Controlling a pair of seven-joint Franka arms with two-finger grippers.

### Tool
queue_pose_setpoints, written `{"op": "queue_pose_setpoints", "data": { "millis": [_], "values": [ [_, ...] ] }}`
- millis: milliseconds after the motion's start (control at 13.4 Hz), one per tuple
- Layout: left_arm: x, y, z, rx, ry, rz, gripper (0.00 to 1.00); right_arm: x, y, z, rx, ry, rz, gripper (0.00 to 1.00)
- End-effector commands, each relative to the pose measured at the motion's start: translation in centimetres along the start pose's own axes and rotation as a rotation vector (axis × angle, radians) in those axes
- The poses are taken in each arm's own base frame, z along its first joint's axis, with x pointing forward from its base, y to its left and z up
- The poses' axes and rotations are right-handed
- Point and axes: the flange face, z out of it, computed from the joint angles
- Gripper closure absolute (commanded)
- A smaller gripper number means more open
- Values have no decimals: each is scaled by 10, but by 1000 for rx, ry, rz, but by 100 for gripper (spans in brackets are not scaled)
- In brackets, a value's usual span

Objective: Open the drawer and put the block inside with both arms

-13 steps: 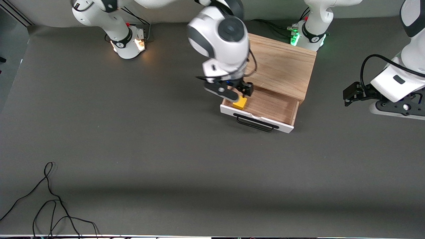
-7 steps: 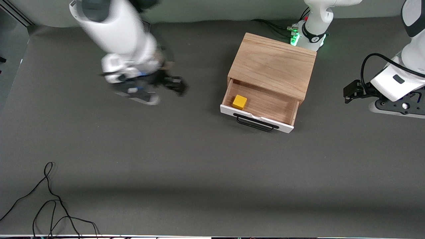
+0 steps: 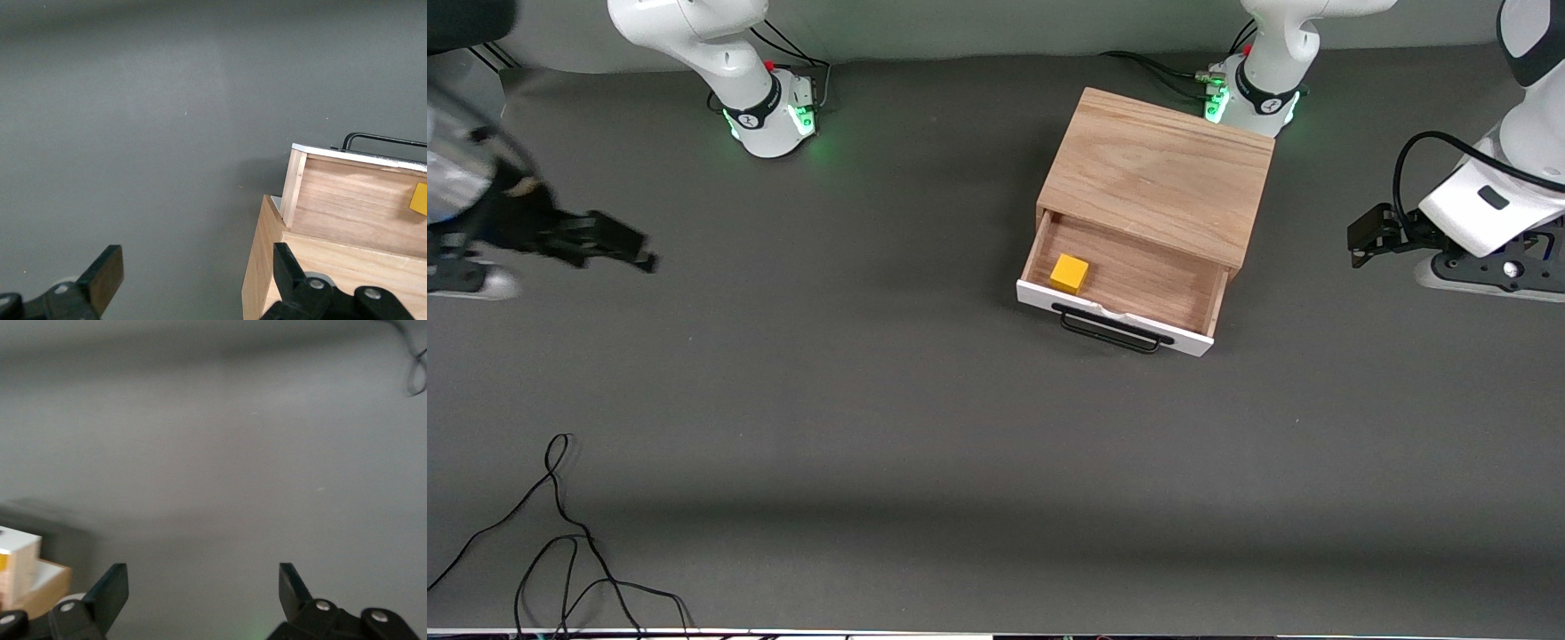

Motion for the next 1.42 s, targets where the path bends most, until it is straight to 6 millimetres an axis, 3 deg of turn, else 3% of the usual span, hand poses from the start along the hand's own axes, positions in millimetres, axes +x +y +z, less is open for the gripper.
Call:
{"op": "queue_pose_setpoints", "data": {
  "millis": [0, 149, 299, 821, 1343],
  "values": [
    [-3, -12, -2, -13, 13, -3, 0, -5, 40, -4, -32, 12, -64, 0],
    [-3, -13, 0, -18, 7, -6, 0, -2, 68, -6, -34, 14, -53, 0],
    [-3, -13, -1, -18, 10, -7, 0, 0, 77, -4, -72, 9, -84, 0],
    [-4, -13, 1, -18, 4, -7, 0, 6, 95, 7, -78, -13, -81, 0],
    [-4, -12, 1, -18, 3, -7, 0, 4, 94, 8, -89, -17, -84, 0]
  ]
}}
